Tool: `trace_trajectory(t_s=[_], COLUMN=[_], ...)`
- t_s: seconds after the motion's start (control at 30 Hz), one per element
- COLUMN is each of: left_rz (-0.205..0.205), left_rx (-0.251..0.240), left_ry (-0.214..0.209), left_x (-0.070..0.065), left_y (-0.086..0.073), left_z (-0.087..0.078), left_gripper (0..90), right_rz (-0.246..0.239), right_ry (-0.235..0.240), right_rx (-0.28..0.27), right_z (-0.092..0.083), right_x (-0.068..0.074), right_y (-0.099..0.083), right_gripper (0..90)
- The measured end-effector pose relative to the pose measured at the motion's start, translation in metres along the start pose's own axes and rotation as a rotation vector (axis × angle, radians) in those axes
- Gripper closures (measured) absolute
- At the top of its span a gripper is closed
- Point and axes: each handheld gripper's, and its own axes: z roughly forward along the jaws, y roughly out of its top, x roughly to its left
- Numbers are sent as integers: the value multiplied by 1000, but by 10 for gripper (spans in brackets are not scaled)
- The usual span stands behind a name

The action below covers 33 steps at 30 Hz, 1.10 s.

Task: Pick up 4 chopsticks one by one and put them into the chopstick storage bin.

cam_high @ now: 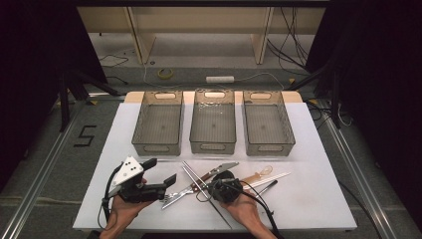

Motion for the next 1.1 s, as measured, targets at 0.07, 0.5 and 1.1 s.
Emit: trace_trajectory(t_s=[0.07,0.5,1.1], left_rz=[0,-8,188], left_rx=[1,16,254], left_ry=[1,-13,-106], left_x=[0,2,3], left_y=[0,1,6], left_z=[0,3,52], left_gripper=[131,132,138], right_rz=[0,-48,-268], right_ry=[-8,5,110], right_rx=[-2,-18,-3], right_z=[0,-14,-54], right_x=[0,-3,-10], right_y=[0,7,11], right_gripper=[862,865,866])
